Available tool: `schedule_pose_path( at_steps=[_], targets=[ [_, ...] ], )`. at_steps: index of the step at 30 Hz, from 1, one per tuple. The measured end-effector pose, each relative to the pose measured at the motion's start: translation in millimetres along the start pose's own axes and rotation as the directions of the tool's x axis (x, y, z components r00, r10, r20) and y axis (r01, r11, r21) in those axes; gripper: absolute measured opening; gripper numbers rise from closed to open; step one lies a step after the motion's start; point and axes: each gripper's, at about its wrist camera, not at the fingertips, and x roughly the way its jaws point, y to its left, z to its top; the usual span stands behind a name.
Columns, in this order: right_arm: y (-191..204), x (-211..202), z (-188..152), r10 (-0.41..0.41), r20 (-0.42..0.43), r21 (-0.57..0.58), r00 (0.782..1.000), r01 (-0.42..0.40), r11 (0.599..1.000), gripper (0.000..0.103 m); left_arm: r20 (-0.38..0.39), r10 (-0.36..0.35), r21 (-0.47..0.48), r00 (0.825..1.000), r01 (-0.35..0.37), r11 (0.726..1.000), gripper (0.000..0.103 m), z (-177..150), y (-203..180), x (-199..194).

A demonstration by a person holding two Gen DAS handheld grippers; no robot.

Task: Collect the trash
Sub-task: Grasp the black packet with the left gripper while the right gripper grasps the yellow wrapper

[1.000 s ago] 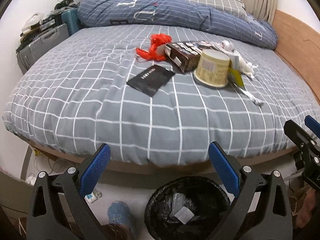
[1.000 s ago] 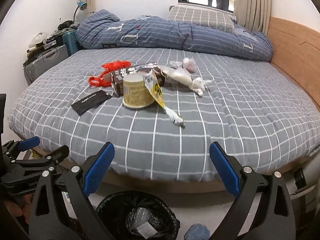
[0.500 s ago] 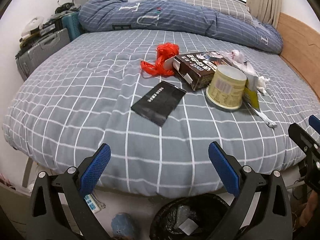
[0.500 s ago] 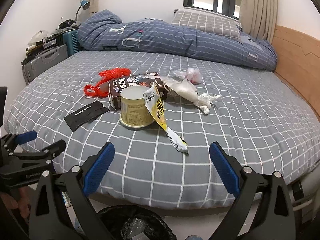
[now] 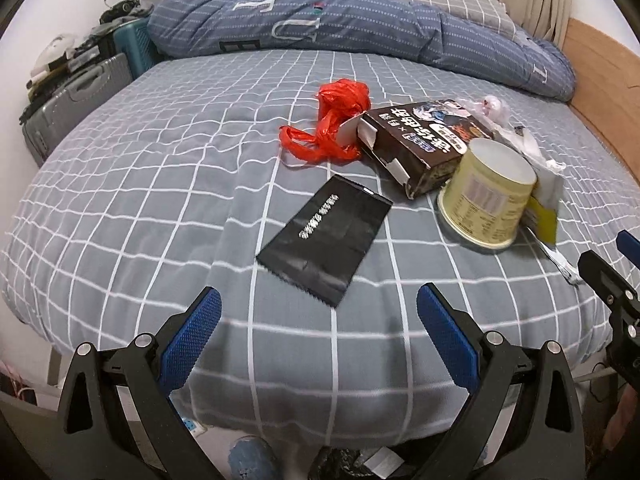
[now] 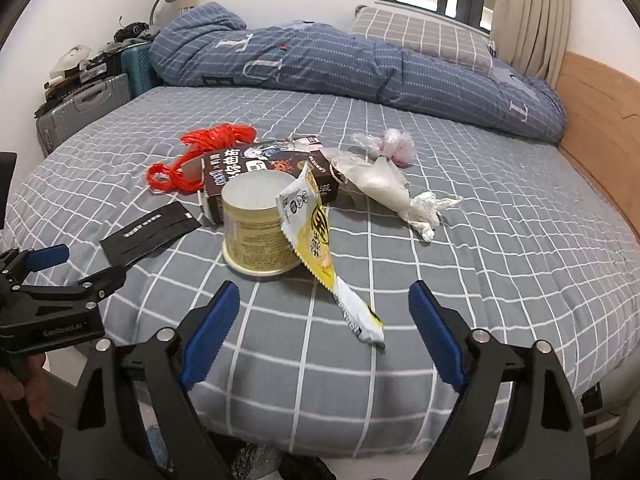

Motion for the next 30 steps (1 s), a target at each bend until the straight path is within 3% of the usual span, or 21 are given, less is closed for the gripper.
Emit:
schedule_pose_path(
  at_steps=[12, 16, 21, 26, 30],
  targets=[
    [2.8, 47.6, 21.2, 0.013, -0.055, -0.046, 0.998, -0.016, 0.999, 0.059, -0.053, 0.007, 0.057, 0.999, -0.004, 0.998, 0.096, 29.3, -3.3, 41.9],
    [4.0, 55.5, 25.9, 0.032, -0.065, -0.048, 0.997, -0.035, 0.998, 0.047, -0.074, 0.007, 0.077, 0.997, -0.002, 0.997, 0.094, 35.3, -6.4, 54.3],
    [4.4, 62.9, 27.9, 0.053, -0.091, -0.038, 0.994, -0.057, 0.998, 0.03, -0.107, 0.025, 0.122, 0.994, -0.012, 0.992, 0.078, 38.4, -11.2, 67.6],
    [4.4, 60.7, 28.0, 0.06, -0.089, -0.036, 0.994, -0.064, 0.997, 0.014, -0.122, 0.036, 0.127, 0.992, -0.02, 0.992, 0.069, 37.0, -12.8, 73.0],
    [2.7, 60.2, 28.1, 0.067, -0.092, -0.024, 0.993, -0.07, 0.997, 0.009, -0.119, 0.034, 0.115, 0.992, -0.02, 0.993, 0.059, 36.3, -9.9, 72.3]
  ],
)
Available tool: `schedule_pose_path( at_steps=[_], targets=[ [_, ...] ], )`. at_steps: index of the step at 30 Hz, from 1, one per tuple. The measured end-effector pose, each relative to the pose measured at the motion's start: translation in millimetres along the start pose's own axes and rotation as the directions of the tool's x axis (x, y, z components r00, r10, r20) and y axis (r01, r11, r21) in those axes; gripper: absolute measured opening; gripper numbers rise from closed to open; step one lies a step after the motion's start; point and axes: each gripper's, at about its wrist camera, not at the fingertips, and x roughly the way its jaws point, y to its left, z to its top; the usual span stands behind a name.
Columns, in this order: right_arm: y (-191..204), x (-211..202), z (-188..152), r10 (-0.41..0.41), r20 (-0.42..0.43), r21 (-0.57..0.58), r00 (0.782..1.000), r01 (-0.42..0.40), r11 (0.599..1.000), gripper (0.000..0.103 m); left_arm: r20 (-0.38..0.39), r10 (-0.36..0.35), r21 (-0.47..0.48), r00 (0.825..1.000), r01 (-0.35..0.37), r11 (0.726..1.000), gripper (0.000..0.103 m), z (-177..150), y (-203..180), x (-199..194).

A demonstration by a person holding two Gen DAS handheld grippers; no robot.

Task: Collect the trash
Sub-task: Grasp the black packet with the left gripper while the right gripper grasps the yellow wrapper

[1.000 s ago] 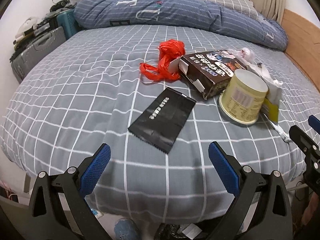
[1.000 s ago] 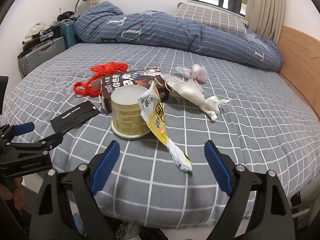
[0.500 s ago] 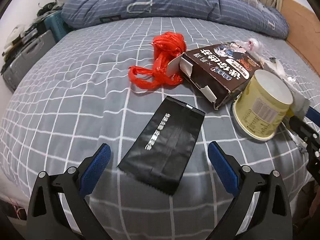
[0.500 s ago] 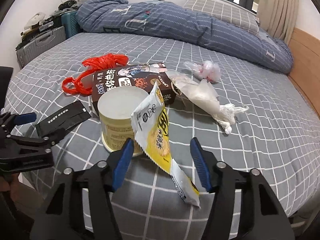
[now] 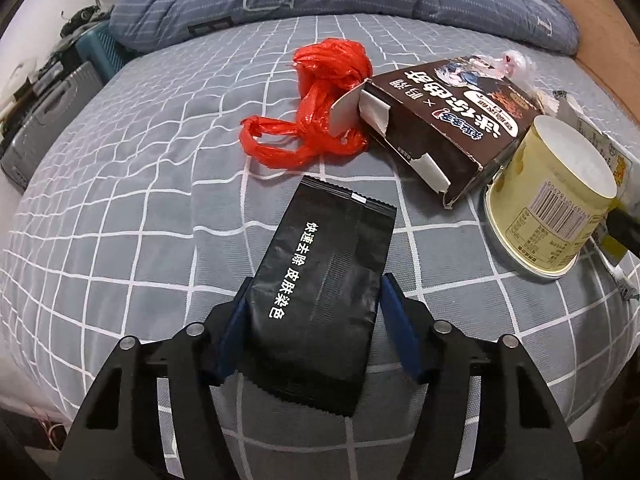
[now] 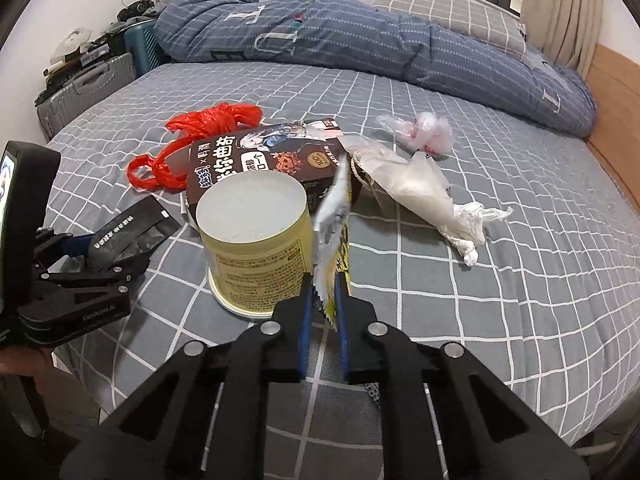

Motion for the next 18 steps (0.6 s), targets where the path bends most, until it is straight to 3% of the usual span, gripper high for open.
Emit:
schedule_pose_path(
  at_steps=[9, 18],
  targets=[
    [-3.2, -7.9, 3.2, 0.015, 0.023, 0.013, 1.0, -0.015, 1.0, 0.006, 0.036, -0.003, -0.031, 0.999, 0.004, 1.0, 0.051, 5.0, 8.3, -10.4],
    [-9.1, -23.8, 9.0, 0.038, 0.047, 0.036, 0.998, -0.04, 0.999, 0.005, 0.07, -0.019, -0.063, 0.997, 0.023, 0.998, 0.05, 8.2, 11.6, -28.9]
  ],
)
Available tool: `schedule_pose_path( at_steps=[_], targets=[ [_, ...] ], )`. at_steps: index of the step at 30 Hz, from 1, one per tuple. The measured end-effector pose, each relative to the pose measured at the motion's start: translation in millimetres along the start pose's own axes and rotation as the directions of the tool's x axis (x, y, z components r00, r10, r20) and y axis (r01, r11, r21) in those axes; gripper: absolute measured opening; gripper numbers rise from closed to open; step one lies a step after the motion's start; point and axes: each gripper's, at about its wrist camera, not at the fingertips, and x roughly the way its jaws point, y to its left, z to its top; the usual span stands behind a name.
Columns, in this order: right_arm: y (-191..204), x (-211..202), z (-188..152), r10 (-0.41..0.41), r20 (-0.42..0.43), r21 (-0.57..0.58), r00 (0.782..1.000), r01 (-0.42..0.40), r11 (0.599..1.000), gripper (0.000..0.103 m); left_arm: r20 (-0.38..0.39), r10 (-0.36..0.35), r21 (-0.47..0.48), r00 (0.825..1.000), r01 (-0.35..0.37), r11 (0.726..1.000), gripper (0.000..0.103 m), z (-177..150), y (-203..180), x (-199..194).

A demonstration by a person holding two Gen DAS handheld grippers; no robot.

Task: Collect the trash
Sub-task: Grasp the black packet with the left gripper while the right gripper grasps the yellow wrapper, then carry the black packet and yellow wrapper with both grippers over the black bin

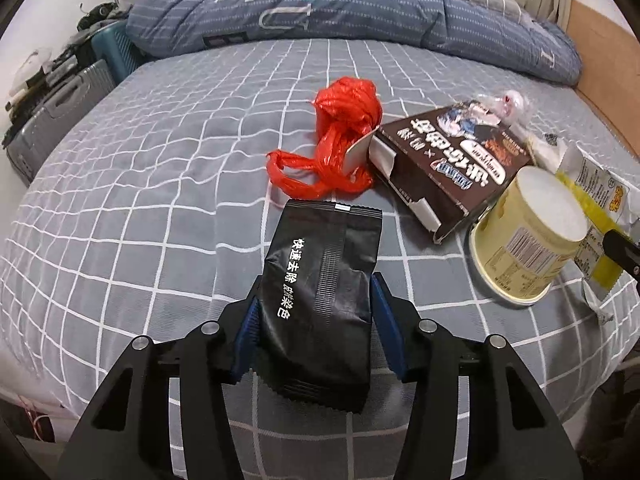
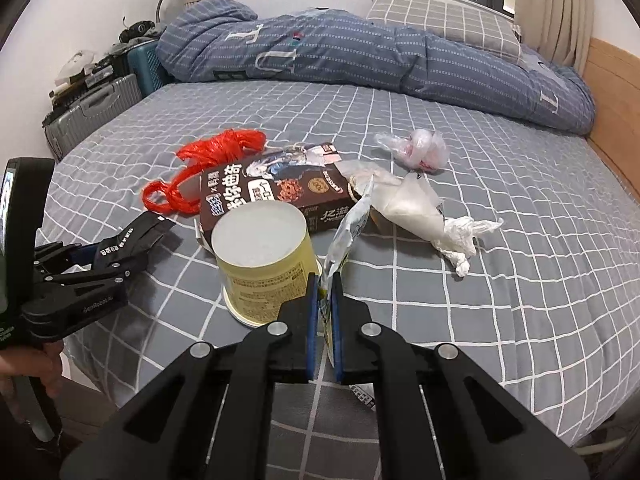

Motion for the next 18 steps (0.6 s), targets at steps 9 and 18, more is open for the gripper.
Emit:
schedule_pose_path(
  at_steps=[9, 18],
  targets=[
    [1.2, -18.0, 3.4, 0.001, 0.024, 0.004, 1.0, -0.001, 1.0, 0.005, 0.015, -0.047, -0.04, 0.999, 0.048, 0.998, 0.05, 0.7, 3.9, -22.0],
    [-1.2, -33.5, -8.8, -0.005, 0.034, 0.021, 0.999, 0.004, 1.0, 0.005, 0.046, -0.05, -0.07, 0.998, 0.053, 0.996, 0.05, -19.2, 2.2, -46.2]
  ],
)
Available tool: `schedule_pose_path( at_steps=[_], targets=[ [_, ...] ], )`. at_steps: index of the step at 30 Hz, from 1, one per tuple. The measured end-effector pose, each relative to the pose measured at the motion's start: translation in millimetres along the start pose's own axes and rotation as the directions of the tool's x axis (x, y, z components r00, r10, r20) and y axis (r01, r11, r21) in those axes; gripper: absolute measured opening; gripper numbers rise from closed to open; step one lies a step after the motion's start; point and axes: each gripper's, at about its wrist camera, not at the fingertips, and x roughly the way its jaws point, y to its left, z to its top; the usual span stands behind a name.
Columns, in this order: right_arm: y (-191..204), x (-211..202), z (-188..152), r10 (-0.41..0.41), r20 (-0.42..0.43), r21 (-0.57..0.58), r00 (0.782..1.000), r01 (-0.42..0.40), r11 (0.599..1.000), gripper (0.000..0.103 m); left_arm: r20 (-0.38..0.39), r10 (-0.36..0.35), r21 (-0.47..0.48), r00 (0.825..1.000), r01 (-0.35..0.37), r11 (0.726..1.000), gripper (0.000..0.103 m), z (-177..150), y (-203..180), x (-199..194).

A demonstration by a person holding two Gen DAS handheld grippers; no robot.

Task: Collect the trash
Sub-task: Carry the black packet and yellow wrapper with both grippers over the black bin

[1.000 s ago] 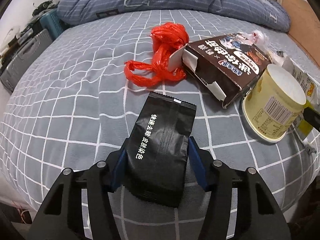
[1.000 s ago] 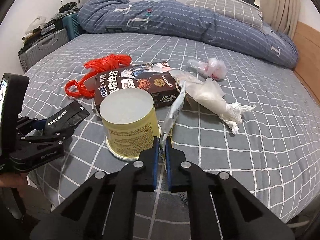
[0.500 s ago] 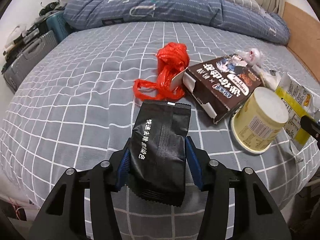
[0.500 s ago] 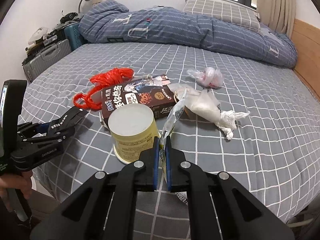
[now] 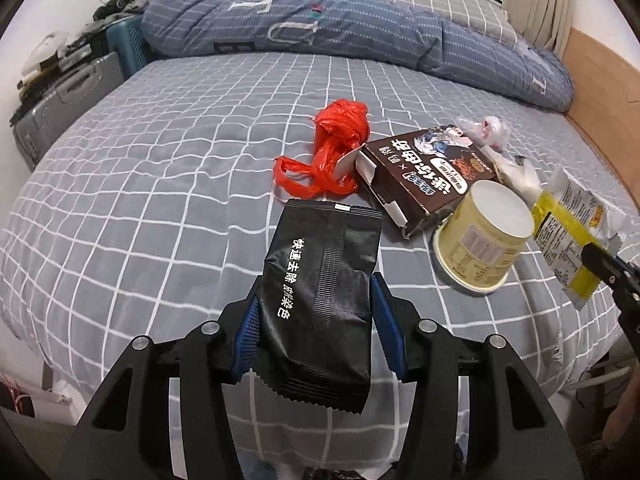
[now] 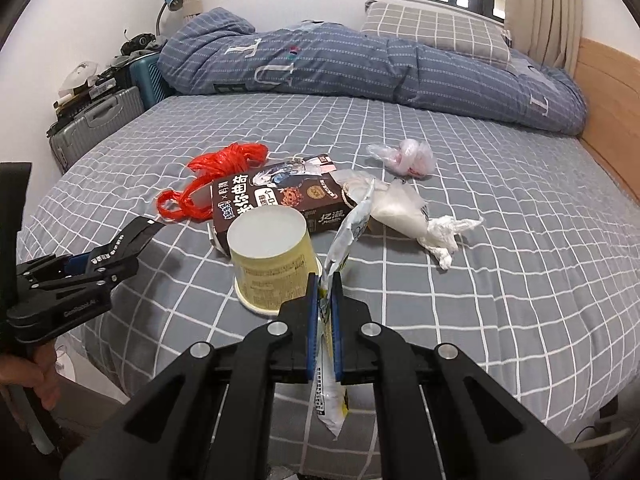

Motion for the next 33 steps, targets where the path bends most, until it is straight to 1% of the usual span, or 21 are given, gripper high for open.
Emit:
schedule_pose_path(
  at_steps=[5, 10, 15, 18, 23, 33],
  targets=[
    [-0.7, -10.9, -7.8, 0.006, 0.016, 0.013, 1.0, -0.007, 1.0, 0.005, 0.012, -0.007, -0.004, 1.0, 0.007, 1.0, 0.05, -12.1, -3.9, -11.6],
    [-0.4, -19.8, -17.3, 0.014, 0.014, 0.012, 1.0, -0.014, 1.0, 0.005, -0.005, -0.027, -0.002, 1.0, 0.027, 1.0, 0.05, -31.4, -11.1, -17.7],
    [-0.3, -29.7, -27.7, 0.017, 0.015, 0.018, 1.0, -0.017, 1.0, 0.005, 0.001, -0.044, -0.006, 0.999, 0.044, 0.999, 0.05, -45.5, -16.8, -26.0],
    [0.8, -34.9, -32.3, 0.012, 0.015, 0.013, 1.0, -0.012, 1.0, 0.005, -0.014, -0.056, -0.005, 0.998, 0.055, 0.998, 0.05, -55.3, -22.6, -27.3],
    [0.9, -44.7, -40.5, 0.009, 0.021, 0.012, 1.0, -0.009, 1.0, 0.005, 0.0, -0.06, 0.009, 0.998, 0.06, 0.998, 0.05, -62.3, -29.5, -36.3],
    [6.1, -63.8, -54.7, 0.014, 0.028, 0.014, 1.0, -0.015, 1.0, 0.005, 0.02, -0.067, 0.003, 0.998, 0.067, 0.998, 0.05, -79.1, -29.4, -58.5]
  ],
)
